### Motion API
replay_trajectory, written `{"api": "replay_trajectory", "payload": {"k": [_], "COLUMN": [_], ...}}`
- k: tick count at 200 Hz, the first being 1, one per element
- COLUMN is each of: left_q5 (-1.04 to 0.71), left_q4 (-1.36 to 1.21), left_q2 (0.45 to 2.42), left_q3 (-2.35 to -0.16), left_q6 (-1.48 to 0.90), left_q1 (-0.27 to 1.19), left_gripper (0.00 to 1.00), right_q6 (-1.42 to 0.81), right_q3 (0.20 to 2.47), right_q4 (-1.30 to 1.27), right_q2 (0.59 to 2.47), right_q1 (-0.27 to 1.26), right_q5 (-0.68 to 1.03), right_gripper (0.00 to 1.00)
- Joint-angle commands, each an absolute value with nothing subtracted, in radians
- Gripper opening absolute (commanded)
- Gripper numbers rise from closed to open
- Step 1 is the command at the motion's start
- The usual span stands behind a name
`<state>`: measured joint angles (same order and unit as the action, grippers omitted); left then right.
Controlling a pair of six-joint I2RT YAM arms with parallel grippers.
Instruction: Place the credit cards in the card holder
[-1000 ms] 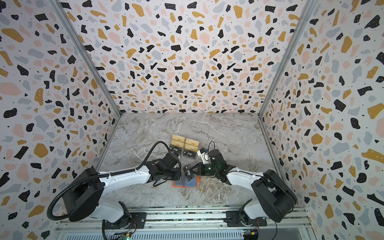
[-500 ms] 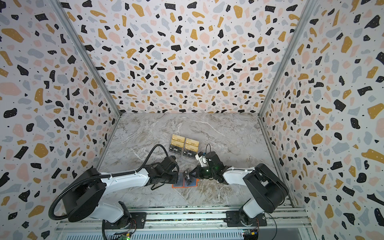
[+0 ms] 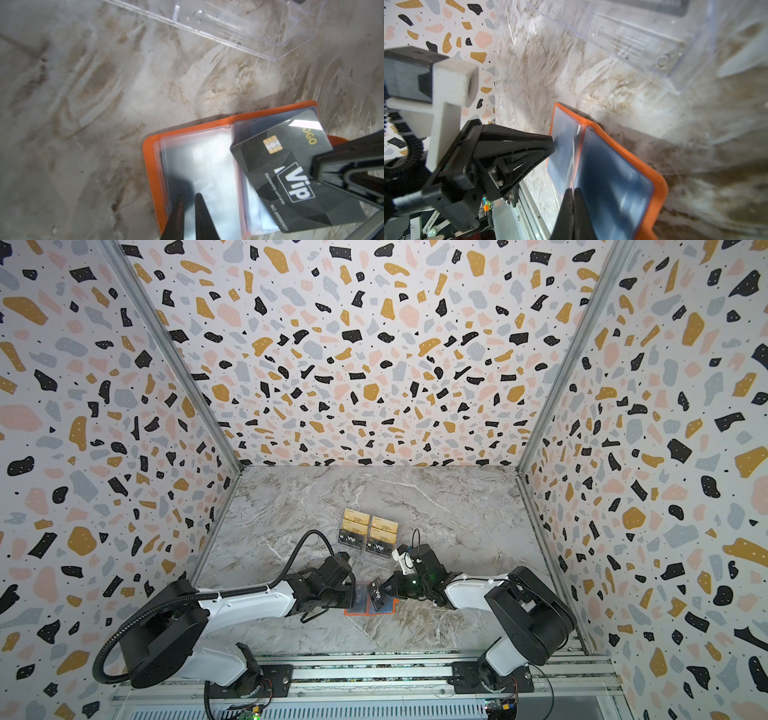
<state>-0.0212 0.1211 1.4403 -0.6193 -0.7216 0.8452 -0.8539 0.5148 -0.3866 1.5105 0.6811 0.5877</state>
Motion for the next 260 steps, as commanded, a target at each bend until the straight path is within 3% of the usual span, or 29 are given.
{"api": "replay_trajectory", "payload": {"k": [1,166,260], "left_q5": [-0.032,-0.042,-0.044], "left_q4": [0.138,0.152,0.146], "left_q2": [1.442,1.424,1.387], "left_q3": [-0.597,-0.612,-0.588], "left_q6": [-0.727,-0.729,-0.749], "left_q1": [0.845,0.844,0.844], "left_gripper": [0.15,0.15,0.15], "right_q6": [-0.862,-0.888,-0.993], "right_q3": [0.506,0.497,0.466], "right_q4": [-0.358,-0.443,-0.627], "right_q2": [1.471,1.540,1.615], "right_q1": [0.686,0.687,0.719], "right_q5": [0.569,0.613,0.590], "right_gripper": [0.00,0.00,0.00]}}
